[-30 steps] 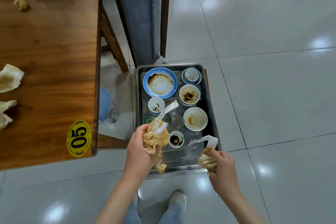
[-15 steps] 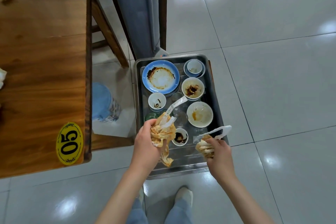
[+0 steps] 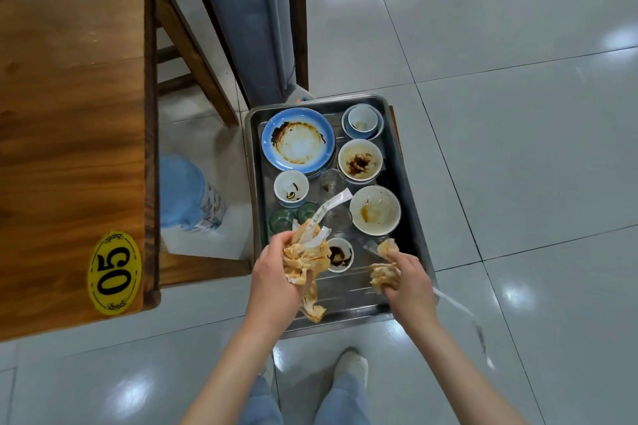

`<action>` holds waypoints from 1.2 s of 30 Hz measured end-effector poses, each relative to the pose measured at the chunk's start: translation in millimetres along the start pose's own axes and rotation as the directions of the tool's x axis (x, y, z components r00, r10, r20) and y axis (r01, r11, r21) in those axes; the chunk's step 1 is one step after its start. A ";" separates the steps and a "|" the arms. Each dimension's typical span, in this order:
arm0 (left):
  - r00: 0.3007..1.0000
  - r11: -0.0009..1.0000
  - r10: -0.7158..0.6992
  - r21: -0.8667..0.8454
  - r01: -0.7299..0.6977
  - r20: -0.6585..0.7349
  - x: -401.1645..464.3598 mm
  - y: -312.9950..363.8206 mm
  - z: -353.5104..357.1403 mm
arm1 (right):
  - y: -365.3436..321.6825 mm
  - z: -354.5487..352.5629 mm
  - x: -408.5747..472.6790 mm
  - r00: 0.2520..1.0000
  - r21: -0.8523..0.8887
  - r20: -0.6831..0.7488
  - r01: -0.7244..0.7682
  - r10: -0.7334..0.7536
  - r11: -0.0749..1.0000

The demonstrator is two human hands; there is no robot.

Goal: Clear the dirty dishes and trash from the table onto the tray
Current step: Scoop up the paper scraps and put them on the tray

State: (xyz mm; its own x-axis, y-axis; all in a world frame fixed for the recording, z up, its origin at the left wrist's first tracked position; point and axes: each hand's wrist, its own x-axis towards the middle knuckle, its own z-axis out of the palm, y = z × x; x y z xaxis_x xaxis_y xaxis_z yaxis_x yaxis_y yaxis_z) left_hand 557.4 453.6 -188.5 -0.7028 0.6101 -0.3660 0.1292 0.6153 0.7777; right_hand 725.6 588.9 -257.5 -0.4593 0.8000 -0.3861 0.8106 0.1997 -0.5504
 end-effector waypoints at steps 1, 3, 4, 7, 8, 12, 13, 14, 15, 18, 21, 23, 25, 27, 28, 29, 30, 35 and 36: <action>1.000 1.000 -0.002 0.004 0.002 0.002 -0.3 -1.8 0.7 | 1.7 2.7 2.0 1.000 0.007 0.001 -0.001 0.001 1.000; 1.000 1.000 0.002 0.014 -0.002 -0.001 -0.6 -5.9 2.3 | 3.5 7.7 6.1 0.999 0.019 0.024 -0.022 0.022 1.000; 1.000 1.000 0.004 0.019 -0.004 -0.001 -0.6 -7.7 2.8 | 2.7 9.1 7.7 0.999 0.038 0.044 -0.030 0.028 0.999; 1.000 1.000 -0.002 0.025 0.001 0.008 0.5 -12.4 5.4 | 3.8 12.3 8.5 0.995 -0.137 0.092 0.055 -0.043 0.989; 1.000 1.000 -0.002 0.026 0.002 0.009 0.8 -14.0 6.6 | 5.9 13.0 7.9 0.994 -0.282 0.075 0.097 -0.079 0.954; 1.000 0.999 0.010 0.036 -0.010 0.012 -0.6 -18.9 11.2 | 14.9 11.0 5.7 0.998 -0.473 -0.002 -0.063 0.071 0.879; 1.000 0.999 0.007 0.036 -0.008 0.015 -1.1 -20.0 12.4 | 17.7 10.2 5.4 0.993 -0.479 -0.003 -0.104 0.117 0.871; 1.000 0.999 0.002 0.036 -0.003 0.018 -1.5 -21.1 13.4 | 20.4 9.3 5.4 0.989 -0.487 -0.002 -0.128 0.145 0.864; 1.000 0.999 -0.001 0.037 0.000 0.021 -1.6 -22.2 14.2 | 22.7 8.6 5.6 0.987 -0.500 -0.004 -0.140 0.159 0.855; 1.000 0.999 -0.007 0.043 0.006 0.027 -2.0 -26.1 15.6 | 27.2 5.5 5.6 0.976 -0.543 -0.050 -0.205 0.212 0.815; 0.999 0.999 -0.022 0.045 0.020 0.032 -3.1 -28.8 15.5 | 30.3 2.1 5.3 0.939 -0.555 -0.116 -0.331 0.323 0.763; 0.999 0.999 -0.031 0.040 0.029 0.040 -3.3 -29.6 14.9 | 35.3 0.8 6.4 0.929 -0.530 -0.110 -0.356 0.354 0.769; 0.999 0.999 -0.032 0.033 0.030 0.044 -3.3 -30.3 13.7 | 40.8 0.1 8.5 0.929 -0.497 -0.092 -0.355 0.359 0.792; 0.999 0.999 -0.030 0.027 0.029 0.041 -3.5 -30.7 12.0 | 44.9 -0.6 9.8 0.932 -0.509 -0.081 -0.343 0.353 0.790; 0.999 0.999 -0.032 0.021 0.031 0.040 -3.6 -30.8 11.2 | 46.4 -0.9 10.1 0.933 -0.519 -0.083 -0.341 0.351 0.784; 0.999 0.999 -0.037 0.016 0.036 0.041 -3.7 -31.0 10.4 | 47.7 -1.2 10.0 0.933 -0.525 -0.086 -0.340 0.349 0.780; 0.998 0.999 -0.041 0.013 0.041 0.042 -3.7 -31.1 9.8 | 49.0 -1.2 10.1 0.933 -0.526 -0.086 -0.340 0.349 0.779; 0.998 0.999 -0.049 0.019 0.048 0.043 -5.6 -33.3 8.2 | 52.5 -1.0 12.4 0.929 -0.538 -0.073 -0.343 0.363 0.770; 0.998 0.999 -0.049 0.021 0.048 0.045 -6.0 -34.0 7.7 | 52.4 -0.8 12.3 0.930 -0.537 -0.084 -0.345 0.358 0.770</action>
State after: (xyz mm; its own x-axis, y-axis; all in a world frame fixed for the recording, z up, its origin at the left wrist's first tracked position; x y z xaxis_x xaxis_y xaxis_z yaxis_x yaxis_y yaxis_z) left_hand 562.6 432.9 -216.7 -0.6764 0.6008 -0.4261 0.1097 0.6542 0.7483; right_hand 762.7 609.6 -290.4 -0.1063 0.8627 -0.4944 0.9775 0.1817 0.1068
